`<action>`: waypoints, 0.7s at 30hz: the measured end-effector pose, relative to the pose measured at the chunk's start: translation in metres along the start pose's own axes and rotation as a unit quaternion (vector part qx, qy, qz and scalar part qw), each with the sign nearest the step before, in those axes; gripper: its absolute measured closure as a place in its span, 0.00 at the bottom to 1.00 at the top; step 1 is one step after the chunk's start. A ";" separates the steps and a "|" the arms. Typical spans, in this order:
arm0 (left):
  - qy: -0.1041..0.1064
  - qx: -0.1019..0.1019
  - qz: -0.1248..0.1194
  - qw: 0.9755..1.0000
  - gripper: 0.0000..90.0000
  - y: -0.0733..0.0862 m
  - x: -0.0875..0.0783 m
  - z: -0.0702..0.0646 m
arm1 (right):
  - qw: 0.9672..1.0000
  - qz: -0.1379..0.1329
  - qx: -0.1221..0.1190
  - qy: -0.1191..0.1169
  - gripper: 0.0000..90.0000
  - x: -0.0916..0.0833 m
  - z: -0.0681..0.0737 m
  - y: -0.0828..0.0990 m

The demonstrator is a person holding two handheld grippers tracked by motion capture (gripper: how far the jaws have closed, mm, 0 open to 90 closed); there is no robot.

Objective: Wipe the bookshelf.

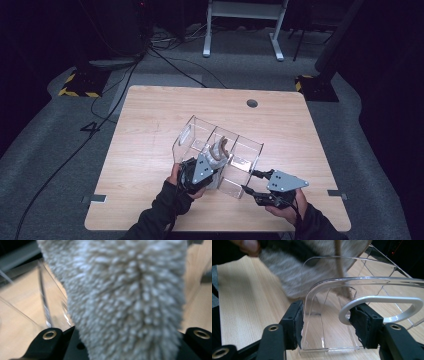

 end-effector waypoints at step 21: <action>0.023 -0.006 -0.002 1.000 0.86 0.007 -0.002 -0.006 | 1.000 -0.005 -0.005 -0.007 0.50 0.001 0.000 0.000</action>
Point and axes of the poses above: each handheld gripper's, and its own axes: x roughly forward along the jaws, y roughly out of its underside, z roughly to its left, the point moved 7 cm from there along x, roughly forward along the jaws, and after that the axes turned 13 degrees about z, right-handed, at the moved point
